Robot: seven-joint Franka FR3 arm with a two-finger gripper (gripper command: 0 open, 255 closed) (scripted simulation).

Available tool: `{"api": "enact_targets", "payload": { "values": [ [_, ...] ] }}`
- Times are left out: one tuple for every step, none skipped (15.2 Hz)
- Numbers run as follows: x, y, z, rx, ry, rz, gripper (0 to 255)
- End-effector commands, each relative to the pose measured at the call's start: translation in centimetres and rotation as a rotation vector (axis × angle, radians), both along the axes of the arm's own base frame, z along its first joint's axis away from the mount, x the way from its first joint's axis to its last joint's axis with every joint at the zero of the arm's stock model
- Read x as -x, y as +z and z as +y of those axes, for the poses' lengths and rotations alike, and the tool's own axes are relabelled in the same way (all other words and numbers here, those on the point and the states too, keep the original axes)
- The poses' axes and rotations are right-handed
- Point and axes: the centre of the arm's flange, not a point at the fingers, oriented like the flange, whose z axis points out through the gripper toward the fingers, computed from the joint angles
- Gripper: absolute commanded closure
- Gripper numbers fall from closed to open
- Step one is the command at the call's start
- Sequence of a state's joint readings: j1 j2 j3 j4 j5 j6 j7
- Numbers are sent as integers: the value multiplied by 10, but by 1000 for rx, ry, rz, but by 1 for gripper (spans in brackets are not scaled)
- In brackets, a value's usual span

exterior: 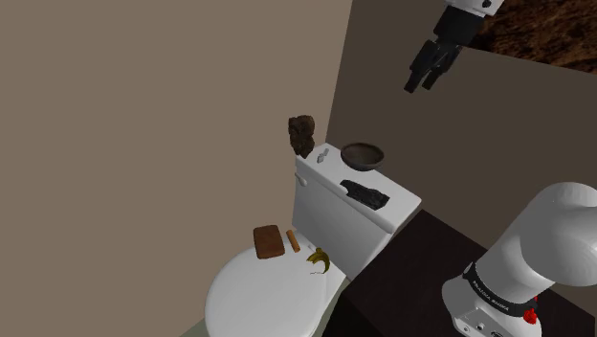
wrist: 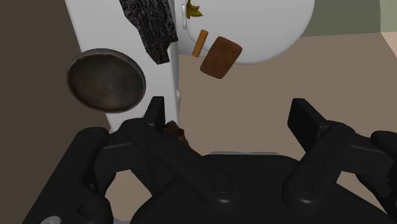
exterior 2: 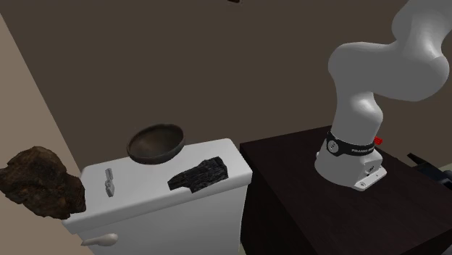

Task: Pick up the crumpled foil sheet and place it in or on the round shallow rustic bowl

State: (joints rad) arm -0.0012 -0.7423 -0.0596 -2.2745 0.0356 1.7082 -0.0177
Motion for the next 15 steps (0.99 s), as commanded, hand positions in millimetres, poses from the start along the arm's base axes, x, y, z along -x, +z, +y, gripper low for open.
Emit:
{"api": "enact_targets", "payload": {
  "values": [
    [0,0,0,0,0,0,0],
    [-3,-13,-1,4,-7,-2,0],
    [-6,-25,-2,7,-13,-3,0],
    [-10,-38,-3,11,-20,-5,0],
    [-13,-50,-5,14,-26,-7,0],
    [-16,-63,-6,18,-33,-9,0],
    [-20,-75,-8,21,-39,-10,0],
    [-23,-88,-9,25,-46,-12,0],
    [-26,-100,-11,28,-52,-14,0],
    [-30,-113,-12,32,-59,-16,0],
    [-33,-125,-14,35,-65,-17,0],
    [-36,-138,-16,39,-72,-19,0],
    [-40,-150,-17,42,-78,-21,0],
    [-43,-163,-19,46,-85,-22,0],
    [-46,-175,-21,49,-91,-24,0]
  ]
}}
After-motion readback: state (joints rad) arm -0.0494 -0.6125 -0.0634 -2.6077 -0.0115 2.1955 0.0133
